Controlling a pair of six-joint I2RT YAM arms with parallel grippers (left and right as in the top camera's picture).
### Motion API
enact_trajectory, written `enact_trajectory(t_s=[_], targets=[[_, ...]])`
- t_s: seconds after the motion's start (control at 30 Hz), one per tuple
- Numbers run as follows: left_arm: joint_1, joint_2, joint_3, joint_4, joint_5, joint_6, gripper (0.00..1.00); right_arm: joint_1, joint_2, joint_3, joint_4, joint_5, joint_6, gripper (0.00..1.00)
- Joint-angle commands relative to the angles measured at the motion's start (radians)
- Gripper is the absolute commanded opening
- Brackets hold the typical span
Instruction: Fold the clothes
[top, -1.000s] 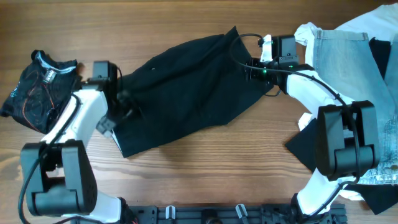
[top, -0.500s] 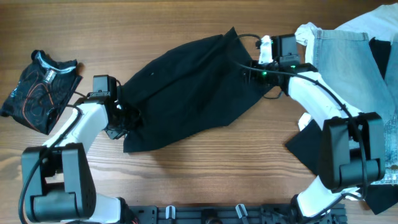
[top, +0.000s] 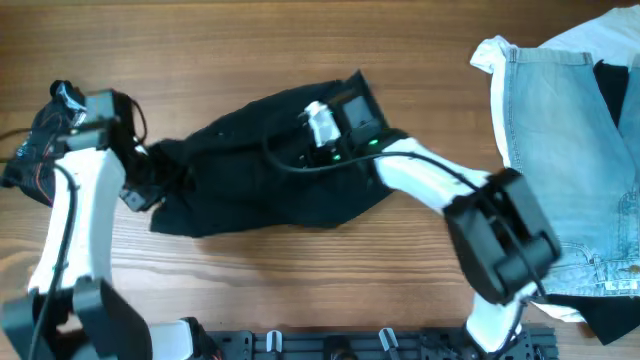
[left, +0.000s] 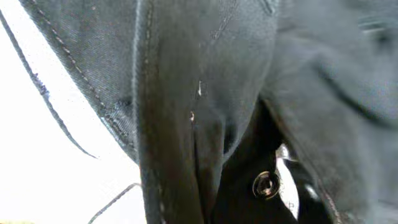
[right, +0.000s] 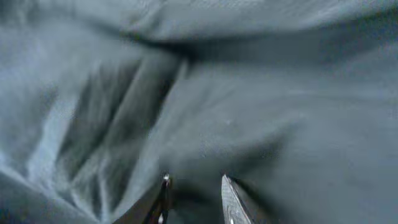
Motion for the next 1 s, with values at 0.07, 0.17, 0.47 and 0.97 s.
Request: enact_trajectory(t_s=[0.07,0.17,0.47,0.97], targets=[[0.002,-0.136,0.072,-0.044,0.206,0.031,0.04,0.164,0.135,0.005,0.179,-0.209,0.088,0.32],[0.001,-0.189,0.072,-0.023,0.301,0.031,0.04,0.209,0.135,0.006,0.287,-0.262,0.127,0.32],[-0.004,-0.219,0.07,0.056,0.372,0.035,0.04,-0.179,-0.054,0.006,-0.091,-0.173,0.044,0.36],[-0.657,0.056,0.07,0.291,0.351,0.031,0.3,-0.29,-0.046,-0.076,-0.5,0.271,0.032,0.41]])
